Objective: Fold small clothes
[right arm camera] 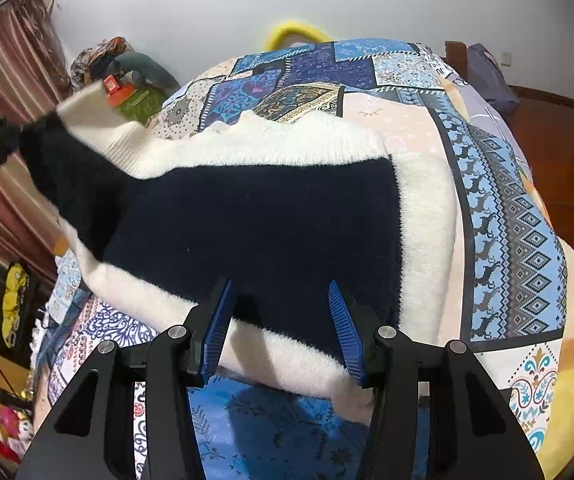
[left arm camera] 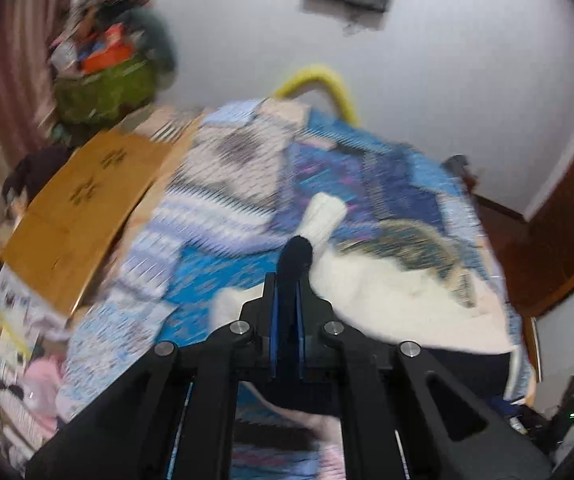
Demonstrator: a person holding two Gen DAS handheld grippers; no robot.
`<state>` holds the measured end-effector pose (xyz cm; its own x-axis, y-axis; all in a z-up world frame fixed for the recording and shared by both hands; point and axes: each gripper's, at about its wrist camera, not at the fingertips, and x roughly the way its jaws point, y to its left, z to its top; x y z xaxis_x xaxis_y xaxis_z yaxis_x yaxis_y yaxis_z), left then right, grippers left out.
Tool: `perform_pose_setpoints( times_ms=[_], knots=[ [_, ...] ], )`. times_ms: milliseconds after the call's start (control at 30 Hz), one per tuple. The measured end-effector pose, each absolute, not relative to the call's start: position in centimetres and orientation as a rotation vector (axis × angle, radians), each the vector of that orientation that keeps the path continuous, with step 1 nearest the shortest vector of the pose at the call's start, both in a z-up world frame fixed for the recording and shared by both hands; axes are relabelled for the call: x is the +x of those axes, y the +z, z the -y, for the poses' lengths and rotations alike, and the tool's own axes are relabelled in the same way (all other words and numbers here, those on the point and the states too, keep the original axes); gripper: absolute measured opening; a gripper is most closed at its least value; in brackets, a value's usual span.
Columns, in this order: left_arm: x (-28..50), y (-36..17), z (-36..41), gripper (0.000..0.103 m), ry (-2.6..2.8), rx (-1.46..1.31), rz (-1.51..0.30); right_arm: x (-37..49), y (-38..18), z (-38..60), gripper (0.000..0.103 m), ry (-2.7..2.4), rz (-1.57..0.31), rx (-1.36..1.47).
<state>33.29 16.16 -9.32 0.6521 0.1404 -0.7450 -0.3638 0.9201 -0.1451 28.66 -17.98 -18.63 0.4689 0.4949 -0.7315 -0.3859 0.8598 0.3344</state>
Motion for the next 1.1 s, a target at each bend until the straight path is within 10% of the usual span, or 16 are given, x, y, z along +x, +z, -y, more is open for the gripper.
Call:
perform_pose_setpoints(
  times_ms=[333,833,1100],
  knots=[
    [29.9,-21.7,-23.9,0.009,0.374,-0.316,-1.102,28.3,-18.5,16.8,0.046,0.513,-0.934,0.008],
    [21.2,-20.4,-21.5,0.087,0.062,-0.658,-0.958,27.7,-18.4,15.1,0.054,0.461,-0.932,-0.093],
    [25.3,-26.2,-21.1,0.088,-0.094,-1.079,-0.997,27.7,-18.6,14.6,0.057,0.461,-0.929,-0.114]
  ],
)
